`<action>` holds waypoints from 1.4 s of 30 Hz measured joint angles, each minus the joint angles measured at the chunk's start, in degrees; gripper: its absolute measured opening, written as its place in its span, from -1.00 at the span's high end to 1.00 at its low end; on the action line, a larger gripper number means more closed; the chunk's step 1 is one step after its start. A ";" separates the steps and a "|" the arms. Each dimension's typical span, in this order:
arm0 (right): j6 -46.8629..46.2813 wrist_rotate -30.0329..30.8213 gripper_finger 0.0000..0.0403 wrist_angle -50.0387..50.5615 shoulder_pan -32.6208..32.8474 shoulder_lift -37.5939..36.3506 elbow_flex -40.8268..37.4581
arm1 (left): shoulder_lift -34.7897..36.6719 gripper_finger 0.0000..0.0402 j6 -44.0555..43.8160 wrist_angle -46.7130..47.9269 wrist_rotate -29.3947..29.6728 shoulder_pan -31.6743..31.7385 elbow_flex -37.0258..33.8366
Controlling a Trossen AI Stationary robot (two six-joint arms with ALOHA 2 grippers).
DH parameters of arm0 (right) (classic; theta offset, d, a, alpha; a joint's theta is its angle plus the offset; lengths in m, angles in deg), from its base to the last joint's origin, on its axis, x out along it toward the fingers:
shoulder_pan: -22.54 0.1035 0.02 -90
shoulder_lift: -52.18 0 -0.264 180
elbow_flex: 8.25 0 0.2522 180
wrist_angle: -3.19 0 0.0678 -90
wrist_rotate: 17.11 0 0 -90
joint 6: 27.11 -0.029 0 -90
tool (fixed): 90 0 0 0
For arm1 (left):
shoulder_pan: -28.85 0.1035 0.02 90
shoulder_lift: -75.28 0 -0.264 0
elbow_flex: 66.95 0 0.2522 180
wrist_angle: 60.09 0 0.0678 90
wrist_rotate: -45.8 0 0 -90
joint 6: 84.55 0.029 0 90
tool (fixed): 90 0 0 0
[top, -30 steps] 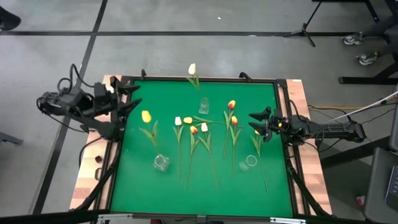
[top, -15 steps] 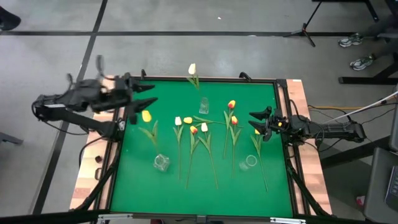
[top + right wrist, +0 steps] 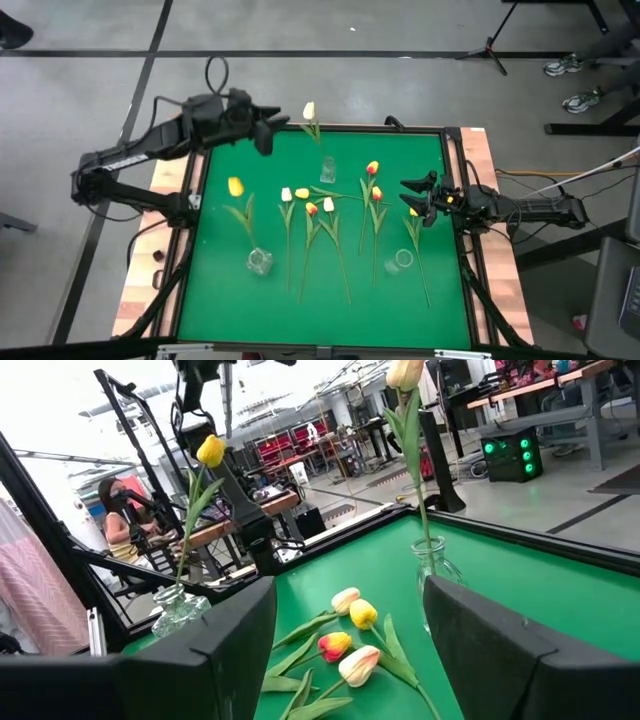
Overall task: Sort flowers into vase by color
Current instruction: Put the top left yellow tulip into the bottom left transparent vase
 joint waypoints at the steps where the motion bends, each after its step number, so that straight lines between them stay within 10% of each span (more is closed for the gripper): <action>1: 0.00 0.00 -0.26 0.02 0.01 -0.02 0.02 | -0.43 0.01 -0.29 1.30 -0.04 0.98 0.77; 14: 0.00 -0.45 -0.26 0.11 0.01 0.00 0.02 | -1.83 0.95 -4.41 27.87 9.70 17.21 3.27; 30: 0.00 -1.51 -0.26 0.17 0.00 0.00 0.02 | -6.89 0.97 -9.58 33.16 -4.35 19.18 -12.22; 42: 0.00 -1.55 -0.26 0.24 0.00 0.00 0.02 | -6.85 0.95 -16.79 26.67 -11.85 6.32 -20.10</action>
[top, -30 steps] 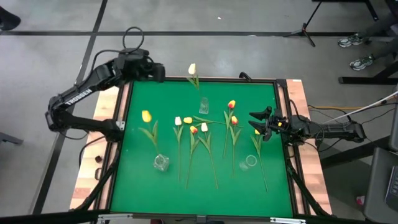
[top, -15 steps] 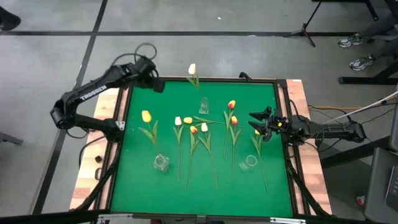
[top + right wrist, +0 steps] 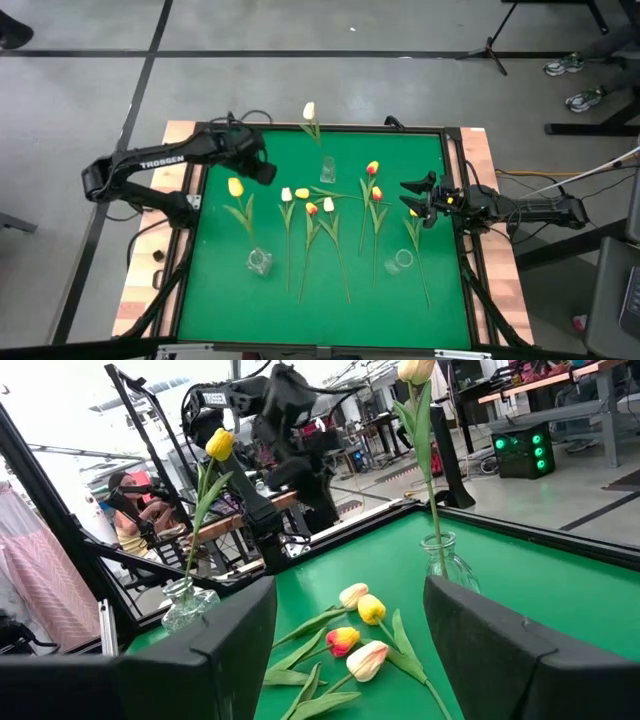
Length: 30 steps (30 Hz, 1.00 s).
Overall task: Sort flowers into vase by color
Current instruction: Put the top left yellow tulip into the bottom left transparent vase
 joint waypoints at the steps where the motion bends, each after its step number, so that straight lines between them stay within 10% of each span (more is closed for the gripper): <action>1: 0.00 -0.01 -0.26 0.01 0.01 0.00 -0.02 | 0.01 0.95 -0.25 -0.90 -0.02 -1.41 0.00; 30: 0.00 -0.02 -0.26 0.73 0.02 0.00 -0.01 | 0.30 0.95 -11.92 -16.25 0.21 -29.10 6.62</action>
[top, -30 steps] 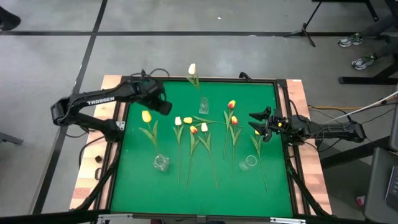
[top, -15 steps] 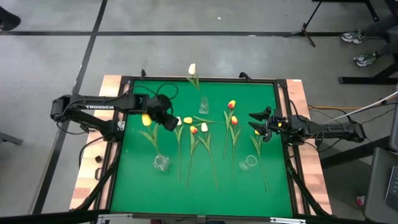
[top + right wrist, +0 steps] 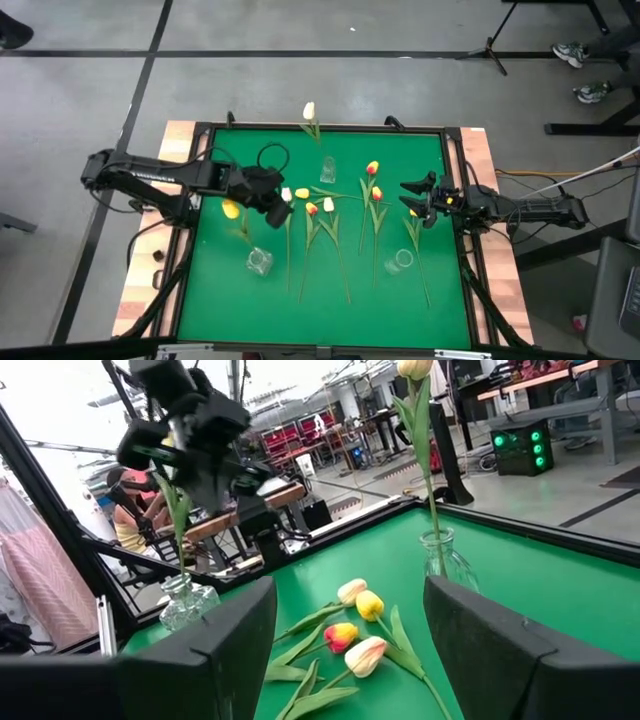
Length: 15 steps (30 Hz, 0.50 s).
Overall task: Sort flowers into vase by color
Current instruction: Put the top left yellow tulip into the bottom left transparent vase
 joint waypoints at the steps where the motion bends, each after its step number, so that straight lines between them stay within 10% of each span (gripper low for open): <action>1: 0.00 0.02 -0.26 0.26 0.00 -0.02 -0.01 | -0.02 0.95 0.02 -0.34 0.52 -0.76 0.00; 15: 0.00 0.02 -0.26 0.97 -0.02 0.00 -0.01 | -0.04 0.95 -2.84 -7.90 7.58 -7.50 0.00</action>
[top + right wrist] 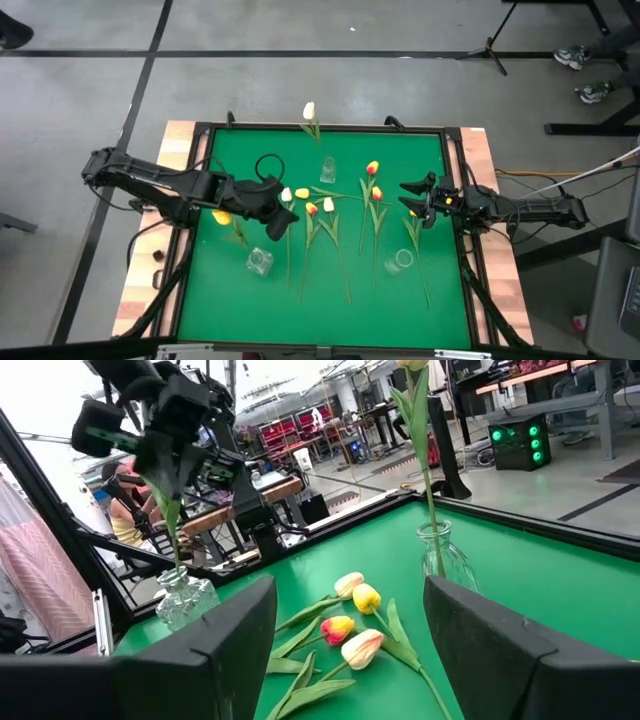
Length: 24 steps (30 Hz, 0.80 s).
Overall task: Sort flowers into vase by color
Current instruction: Put the top left yellow tulip into the bottom left transparent vase, then put the left white tulip into the top transparent vase
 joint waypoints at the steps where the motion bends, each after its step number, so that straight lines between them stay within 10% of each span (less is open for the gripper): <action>1: 0.00 -0.01 -0.26 0.07 0.01 0.00 0.01 | 0.00 0.95 0.13 -1.19 0.16 -0.28 0.00; 14: 0.00 -0.02 -0.26 1.53 0.02 -0.02 0.02 | 5.64 0.95 10.53 0.30 5.84 9.62 0.87; 24: 0.00 0.00 -0.26 1.49 0.00 0.00 0.00 | 4.97 0.95 0.43 26.36 13.43 21.11 0.93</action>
